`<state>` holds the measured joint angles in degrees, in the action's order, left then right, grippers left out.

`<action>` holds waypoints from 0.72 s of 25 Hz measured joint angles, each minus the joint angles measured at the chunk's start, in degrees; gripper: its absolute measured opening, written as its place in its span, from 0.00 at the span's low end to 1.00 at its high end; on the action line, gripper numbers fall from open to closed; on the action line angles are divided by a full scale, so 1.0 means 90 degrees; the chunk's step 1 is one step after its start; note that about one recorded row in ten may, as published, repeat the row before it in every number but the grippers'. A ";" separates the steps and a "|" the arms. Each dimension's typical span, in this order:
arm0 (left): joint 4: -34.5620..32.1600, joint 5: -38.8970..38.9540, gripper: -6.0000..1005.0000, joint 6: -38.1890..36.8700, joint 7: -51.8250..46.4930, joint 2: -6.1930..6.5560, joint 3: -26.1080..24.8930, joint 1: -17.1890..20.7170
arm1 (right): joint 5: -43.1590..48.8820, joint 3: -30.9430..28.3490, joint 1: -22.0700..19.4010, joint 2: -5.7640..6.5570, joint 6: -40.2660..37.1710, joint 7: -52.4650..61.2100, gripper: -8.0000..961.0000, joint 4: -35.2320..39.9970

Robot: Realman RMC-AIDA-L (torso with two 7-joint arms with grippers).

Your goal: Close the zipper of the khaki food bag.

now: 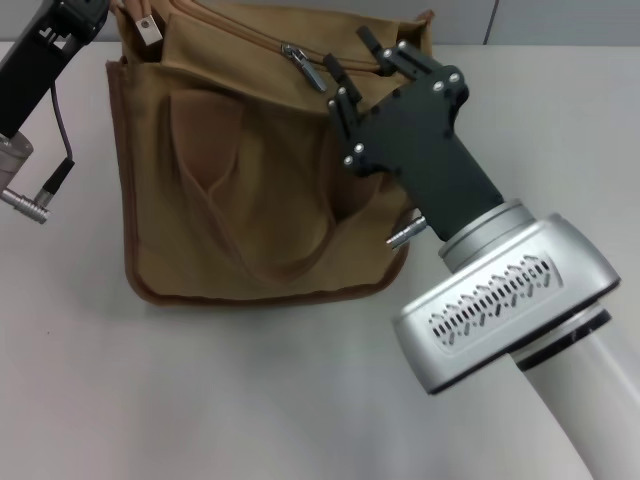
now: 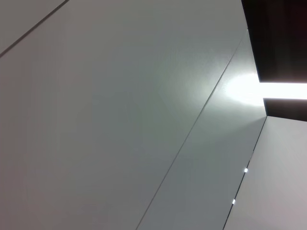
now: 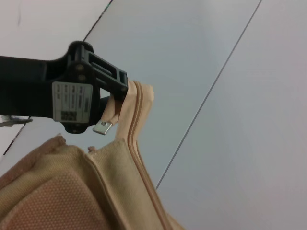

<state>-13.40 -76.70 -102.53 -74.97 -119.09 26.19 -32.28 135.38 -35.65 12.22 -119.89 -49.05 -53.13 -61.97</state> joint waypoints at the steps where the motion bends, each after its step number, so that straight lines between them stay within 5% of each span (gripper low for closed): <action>1: 0.0011 0.0001 0.03 -0.0004 0.0000 0.0000 -0.0001 -0.0006 | -0.0123 0.0027 0.0063 0.0000 0.0025 0.0011 0.31 0.0020; 7: 0.0016 -0.0017 0.03 0.0013 0.0008 0.0000 0.0125 -0.0079 | -0.0866 0.0245 0.0476 0.0039 0.0220 0.0187 0.34 0.0105; 12: 0.0013 -0.0029 0.03 0.0026 0.0018 0.0001 0.0174 -0.0096 | -0.0855 0.0339 0.0336 0.0046 0.0458 0.0213 0.50 -0.0116; 18: -0.0004 -0.0034 0.03 -0.0016 0.0002 0.0000 0.0176 -0.0096 | -0.0826 0.0322 0.0309 0.0035 0.0677 0.0164 0.53 -0.0239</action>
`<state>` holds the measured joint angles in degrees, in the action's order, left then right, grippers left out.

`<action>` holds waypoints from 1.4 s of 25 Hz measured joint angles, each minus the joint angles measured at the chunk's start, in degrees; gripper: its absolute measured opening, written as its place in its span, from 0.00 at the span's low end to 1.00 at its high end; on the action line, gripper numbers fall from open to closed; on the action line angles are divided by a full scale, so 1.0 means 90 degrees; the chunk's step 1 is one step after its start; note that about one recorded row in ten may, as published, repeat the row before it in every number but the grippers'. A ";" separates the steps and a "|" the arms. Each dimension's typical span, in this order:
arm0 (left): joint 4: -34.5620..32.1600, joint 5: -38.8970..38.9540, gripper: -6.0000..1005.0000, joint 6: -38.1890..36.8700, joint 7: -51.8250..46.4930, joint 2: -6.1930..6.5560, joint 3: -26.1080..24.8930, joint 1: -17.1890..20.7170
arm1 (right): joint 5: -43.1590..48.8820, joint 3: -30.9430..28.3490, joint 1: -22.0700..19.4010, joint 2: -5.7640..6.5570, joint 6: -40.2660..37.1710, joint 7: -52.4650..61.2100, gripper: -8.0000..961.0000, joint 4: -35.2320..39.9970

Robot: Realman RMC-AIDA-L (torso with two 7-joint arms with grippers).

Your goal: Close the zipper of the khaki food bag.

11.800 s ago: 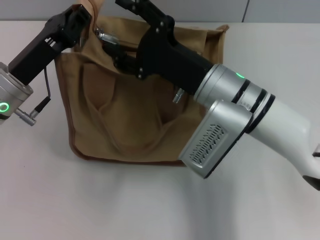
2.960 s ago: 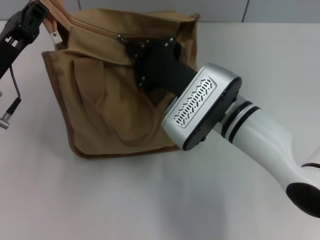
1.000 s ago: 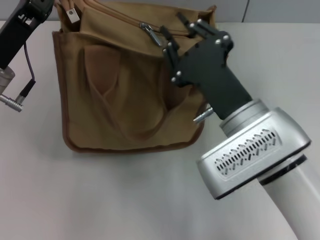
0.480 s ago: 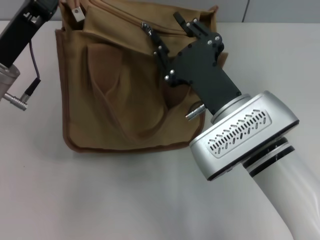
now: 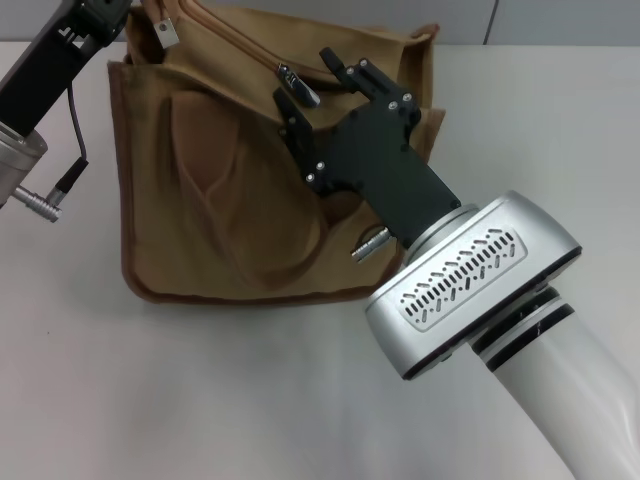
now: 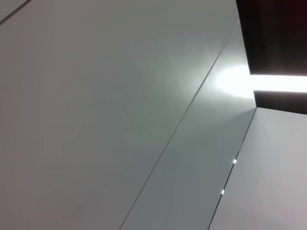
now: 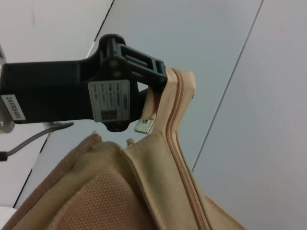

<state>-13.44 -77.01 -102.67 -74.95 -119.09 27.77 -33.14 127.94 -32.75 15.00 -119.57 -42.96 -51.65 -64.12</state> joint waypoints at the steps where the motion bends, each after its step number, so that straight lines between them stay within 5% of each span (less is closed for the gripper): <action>1: 0.0000 0.0000 0.03 -0.0004 -0.0002 0.0000 0.0000 0.0000 | -0.0019 -0.0032 0.0005 -0.0011 0.0014 -0.0038 0.53 0.0013; 26: 0.0019 0.0026 0.04 -0.0045 0.0012 -0.0001 -0.0001 0.0056 | -0.0301 -0.0082 0.0162 -0.0036 0.0176 -0.0211 0.52 0.0319; 35: 0.0069 0.0032 0.04 -0.0077 0.0022 0.0000 -0.0001 0.0054 | -0.1105 -0.0131 0.0500 -0.0034 0.0221 -0.0816 0.52 0.0285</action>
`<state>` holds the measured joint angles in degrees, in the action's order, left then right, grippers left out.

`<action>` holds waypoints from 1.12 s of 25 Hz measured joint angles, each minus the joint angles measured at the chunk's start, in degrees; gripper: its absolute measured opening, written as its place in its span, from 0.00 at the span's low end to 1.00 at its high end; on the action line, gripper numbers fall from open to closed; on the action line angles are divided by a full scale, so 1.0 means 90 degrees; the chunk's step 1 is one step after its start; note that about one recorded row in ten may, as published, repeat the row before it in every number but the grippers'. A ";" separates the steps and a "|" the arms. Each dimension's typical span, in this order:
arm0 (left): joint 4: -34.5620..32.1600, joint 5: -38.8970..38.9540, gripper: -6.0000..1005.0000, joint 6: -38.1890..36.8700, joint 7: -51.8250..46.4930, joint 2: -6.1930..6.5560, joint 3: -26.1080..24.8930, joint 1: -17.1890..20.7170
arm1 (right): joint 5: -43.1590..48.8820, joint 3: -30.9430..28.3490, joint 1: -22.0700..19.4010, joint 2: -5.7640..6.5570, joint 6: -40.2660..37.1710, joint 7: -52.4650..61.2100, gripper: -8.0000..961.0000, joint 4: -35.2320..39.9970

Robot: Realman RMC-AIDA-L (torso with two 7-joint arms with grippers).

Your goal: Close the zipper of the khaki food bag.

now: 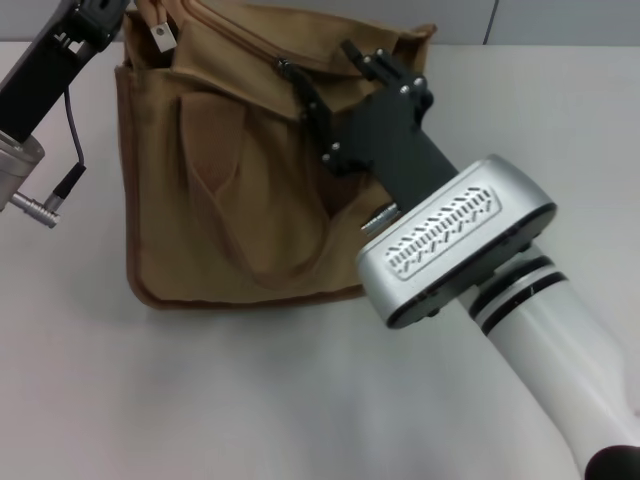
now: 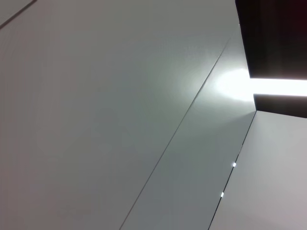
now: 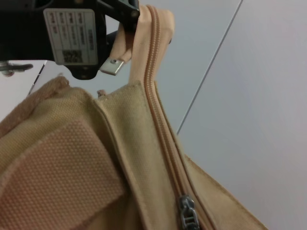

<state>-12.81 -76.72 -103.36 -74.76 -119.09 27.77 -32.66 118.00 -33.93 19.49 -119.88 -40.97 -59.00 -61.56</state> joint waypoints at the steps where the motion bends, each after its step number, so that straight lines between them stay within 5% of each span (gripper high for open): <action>1: 0.0015 0.0000 0.04 0.0000 0.0013 0.0000 0.0000 -0.0005 | -0.0032 0.0088 0.0050 0.0001 0.0008 0.0009 0.52 0.0015; 13: 0.0027 0.0001 0.05 -0.0003 0.0019 0.0000 -0.0006 0.0008 | -0.0056 0.0446 -0.0267 0.0012 0.0014 -0.0242 0.52 -0.0400; 22: 0.0028 -0.0005 0.05 -0.0009 -0.0005 0.0000 0.0002 -0.0037 | -0.1120 0.0473 0.0577 -0.0001 0.0134 -0.0320 0.52 0.0020; 28: 0.0031 -0.0004 0.05 -0.0017 -0.0004 0.0000 0.0000 -0.0040 | -0.1179 0.0332 0.0537 -0.0001 0.0093 -0.0364 0.52 0.0014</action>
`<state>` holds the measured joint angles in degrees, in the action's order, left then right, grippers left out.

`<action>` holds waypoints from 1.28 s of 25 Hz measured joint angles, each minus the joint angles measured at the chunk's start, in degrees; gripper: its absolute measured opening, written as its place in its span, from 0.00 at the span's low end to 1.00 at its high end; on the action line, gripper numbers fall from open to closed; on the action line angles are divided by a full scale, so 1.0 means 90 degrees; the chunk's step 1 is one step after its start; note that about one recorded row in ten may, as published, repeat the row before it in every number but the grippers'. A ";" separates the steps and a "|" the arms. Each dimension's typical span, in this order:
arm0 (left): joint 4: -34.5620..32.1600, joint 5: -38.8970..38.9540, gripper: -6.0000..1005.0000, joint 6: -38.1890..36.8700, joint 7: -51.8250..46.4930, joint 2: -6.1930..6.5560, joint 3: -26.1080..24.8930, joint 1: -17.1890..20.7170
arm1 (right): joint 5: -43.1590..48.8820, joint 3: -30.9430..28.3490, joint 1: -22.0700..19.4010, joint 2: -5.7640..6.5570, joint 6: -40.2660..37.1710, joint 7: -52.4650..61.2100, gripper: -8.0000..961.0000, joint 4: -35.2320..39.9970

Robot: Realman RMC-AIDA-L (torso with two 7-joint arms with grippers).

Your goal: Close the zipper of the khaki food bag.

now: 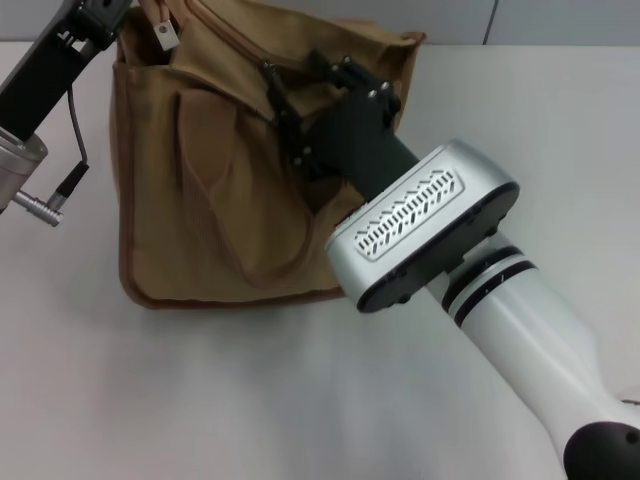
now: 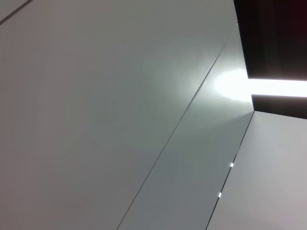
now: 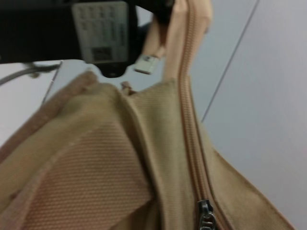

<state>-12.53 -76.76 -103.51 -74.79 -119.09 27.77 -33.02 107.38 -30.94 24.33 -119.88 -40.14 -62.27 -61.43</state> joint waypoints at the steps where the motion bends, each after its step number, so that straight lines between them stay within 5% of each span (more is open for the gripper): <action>1: 0.0011 0.0000 0.05 -0.0001 0.0007 0.0000 0.0000 0.0003 | -0.0002 0.0010 0.0043 0.0001 0.0090 0.0024 0.52 -0.0016; 8: 0.0109 -0.0020 0.05 -0.0002 0.0051 -0.0005 0.0000 -0.0052 | 0.0010 0.0507 0.0134 0.0001 -0.0293 -0.0049 0.52 0.0084; 32: 0.0097 0.0004 0.06 -0.0040 0.0058 -0.0007 -0.0020 -0.0010 | 0.0102 0.0417 0.0493 0.0000 0.0465 0.0346 0.42 0.0127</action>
<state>-11.66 -76.72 -103.88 -74.27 -119.15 27.59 -33.10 108.30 -27.18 28.77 -119.88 -35.96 -59.16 -60.29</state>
